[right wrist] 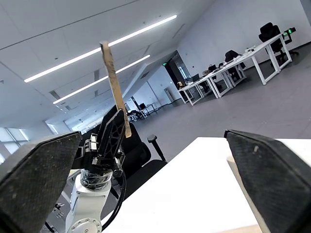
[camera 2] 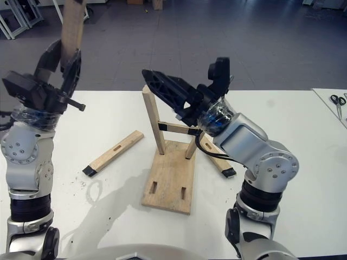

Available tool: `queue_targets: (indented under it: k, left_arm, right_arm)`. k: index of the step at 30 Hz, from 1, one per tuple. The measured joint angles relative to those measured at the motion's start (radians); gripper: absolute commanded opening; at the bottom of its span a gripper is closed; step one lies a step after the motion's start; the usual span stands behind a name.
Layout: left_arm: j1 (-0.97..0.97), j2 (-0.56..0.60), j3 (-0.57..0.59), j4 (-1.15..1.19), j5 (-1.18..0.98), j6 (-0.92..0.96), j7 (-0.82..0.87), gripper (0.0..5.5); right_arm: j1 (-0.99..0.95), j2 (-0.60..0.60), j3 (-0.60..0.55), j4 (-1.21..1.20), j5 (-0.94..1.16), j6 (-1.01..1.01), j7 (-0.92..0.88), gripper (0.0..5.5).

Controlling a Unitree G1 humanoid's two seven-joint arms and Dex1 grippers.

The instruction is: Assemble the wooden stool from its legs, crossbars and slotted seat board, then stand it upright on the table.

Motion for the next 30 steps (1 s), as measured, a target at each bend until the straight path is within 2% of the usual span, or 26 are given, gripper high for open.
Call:
queue_targets:
  k: [6, 14, 20, 30]
  left_arm:
    - [0.011, 0.005, -0.115, -0.053, 0.038, -0.027, -0.069, 1.33]
    - [0.048, -0.009, -0.18, -0.055, 0.039, -0.023, -0.092, 1.33]
    - [0.058, -0.012, -0.181, -0.054, 0.036, -0.018, -0.092, 1.33]
    - [0.058, -0.012, -0.172, -0.039, 0.038, -0.033, -0.092, 1.33]
  right_arm:
    - [-0.066, -0.005, 0.052, -0.01, 0.0, -0.076, 0.003, 5.45]
    - [-0.106, -0.033, 0.125, -0.019, -0.146, -0.148, 0.099, 3.81]
    - [-0.106, -0.036, 0.154, -0.032, -0.24, -0.182, 0.164, 2.78]
    - [-0.106, -0.032, 0.152, -0.022, -0.201, -0.188, 0.159, 0.68]
